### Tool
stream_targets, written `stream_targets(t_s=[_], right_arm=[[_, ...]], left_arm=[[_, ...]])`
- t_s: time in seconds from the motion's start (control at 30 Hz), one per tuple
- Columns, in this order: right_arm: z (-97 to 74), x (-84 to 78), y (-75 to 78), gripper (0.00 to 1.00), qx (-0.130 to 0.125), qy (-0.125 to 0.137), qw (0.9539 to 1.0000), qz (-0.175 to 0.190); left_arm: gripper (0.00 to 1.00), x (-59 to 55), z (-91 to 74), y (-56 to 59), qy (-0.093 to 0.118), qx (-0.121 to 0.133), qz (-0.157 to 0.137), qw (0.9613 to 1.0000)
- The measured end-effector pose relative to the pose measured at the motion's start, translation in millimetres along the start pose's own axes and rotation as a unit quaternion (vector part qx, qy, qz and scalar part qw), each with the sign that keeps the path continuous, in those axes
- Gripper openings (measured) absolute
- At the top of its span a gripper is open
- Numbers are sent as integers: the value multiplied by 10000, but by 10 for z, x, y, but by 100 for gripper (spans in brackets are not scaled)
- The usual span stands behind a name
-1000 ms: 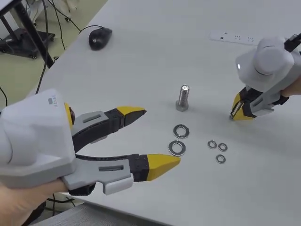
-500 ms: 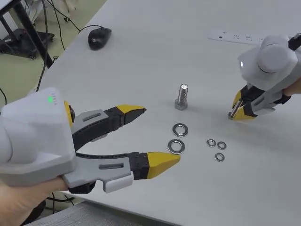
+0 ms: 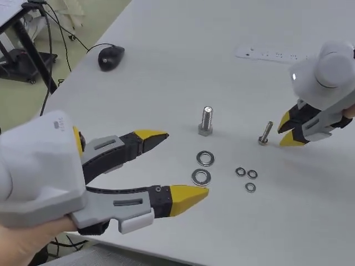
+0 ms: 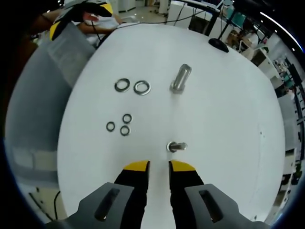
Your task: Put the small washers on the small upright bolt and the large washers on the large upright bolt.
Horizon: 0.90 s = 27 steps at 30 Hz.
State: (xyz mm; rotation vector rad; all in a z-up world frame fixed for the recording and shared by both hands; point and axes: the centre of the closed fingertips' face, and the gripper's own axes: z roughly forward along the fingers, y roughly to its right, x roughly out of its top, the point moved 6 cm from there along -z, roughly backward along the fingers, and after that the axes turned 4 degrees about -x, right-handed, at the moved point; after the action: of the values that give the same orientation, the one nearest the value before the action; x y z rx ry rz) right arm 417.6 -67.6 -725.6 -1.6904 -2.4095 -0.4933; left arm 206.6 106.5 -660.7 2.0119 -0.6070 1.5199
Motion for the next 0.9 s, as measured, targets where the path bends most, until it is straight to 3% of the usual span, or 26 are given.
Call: stream_targets(t_s=[0.23, 0.5, 0.7, 0.9], right_arm=[[-53, 74, -278, 17, 87, 128, 9999, 50], [50, 225, -623, 17, 342, 213, 9992, -68], [138, 335, -724, 18, 497, 252, 9984, -96], [258, 433, -719, 19, 515, 257, 9982, -170]], left_arm=[[62, -15, -41, 62, -44, -25, 45, 10000], [62, 35, -58, 126, 7, -58, 135, 9999], [62, 75, -64, 145, 48, -99, 190, 9998], [62, 98, -106, 121, 53, -66, 237, 9997]])
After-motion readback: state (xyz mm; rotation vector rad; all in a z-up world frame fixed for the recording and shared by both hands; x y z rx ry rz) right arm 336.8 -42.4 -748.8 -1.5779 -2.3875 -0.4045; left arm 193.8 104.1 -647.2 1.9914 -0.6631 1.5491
